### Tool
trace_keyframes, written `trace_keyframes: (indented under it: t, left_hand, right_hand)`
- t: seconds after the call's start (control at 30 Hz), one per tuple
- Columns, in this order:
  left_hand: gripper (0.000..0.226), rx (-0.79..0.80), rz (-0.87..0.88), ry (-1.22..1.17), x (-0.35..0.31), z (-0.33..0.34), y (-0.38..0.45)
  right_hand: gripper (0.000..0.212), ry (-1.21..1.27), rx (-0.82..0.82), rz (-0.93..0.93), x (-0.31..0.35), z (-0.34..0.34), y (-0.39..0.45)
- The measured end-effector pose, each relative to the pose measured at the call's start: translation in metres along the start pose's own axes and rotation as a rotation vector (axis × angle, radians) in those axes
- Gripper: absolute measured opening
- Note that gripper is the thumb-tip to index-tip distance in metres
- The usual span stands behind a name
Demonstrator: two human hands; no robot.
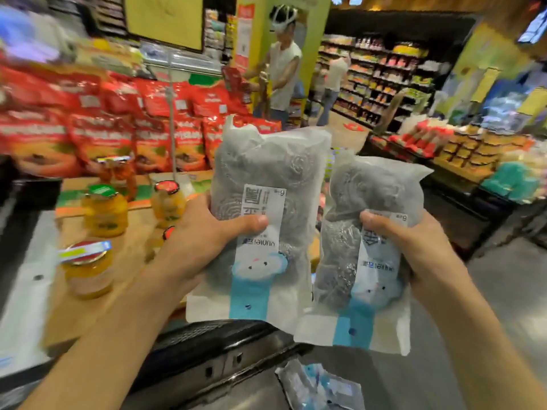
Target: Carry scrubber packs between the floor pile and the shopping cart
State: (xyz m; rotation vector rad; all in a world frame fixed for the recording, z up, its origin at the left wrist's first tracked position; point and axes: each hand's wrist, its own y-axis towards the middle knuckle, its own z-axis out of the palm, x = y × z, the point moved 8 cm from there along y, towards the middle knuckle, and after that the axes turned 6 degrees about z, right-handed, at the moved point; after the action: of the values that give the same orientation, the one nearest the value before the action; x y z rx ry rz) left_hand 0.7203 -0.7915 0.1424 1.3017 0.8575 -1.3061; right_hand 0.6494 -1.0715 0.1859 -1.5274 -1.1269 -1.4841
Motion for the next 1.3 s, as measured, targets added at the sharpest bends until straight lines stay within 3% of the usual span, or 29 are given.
trace_keyframes:
  t: [0.17,0.33,0.47,0.67,0.93,1.3]
  left_hand:
    - [0.065,-0.442,0.045,0.093,-0.025,-0.126,-0.099]
    - [0.046,-0.838,0.078,0.225,-0.063,-0.201,-0.229]
    - [0.049,-1.108,0.096,0.297,-0.086,-0.245,-0.322]
    - [0.034,-1.362,0.169,0.296,-0.109,-0.304,-0.431]
    - [0.060,-1.687,0.184,0.254,-0.129,-0.415,-0.569]
    - [0.043,-1.971,0.133,0.109,-0.102,-0.509,-0.646]
  right_hand:
    - [0.070,0.041,0.434,-0.026,-0.003,0.143,0.004]
    - [0.071,0.109,0.851,-0.001,0.001,0.279,-0.059]
    - [0.068,0.106,1.087,-0.001,0.008,0.370,-0.122]
    - [0.061,0.088,1.369,-0.064,0.024,0.497,-0.229]
    - [0.055,0.063,1.647,-0.092,0.047,0.662,-0.383]
    - [0.053,-0.072,1.911,-0.117,0.011,0.842,-0.503]
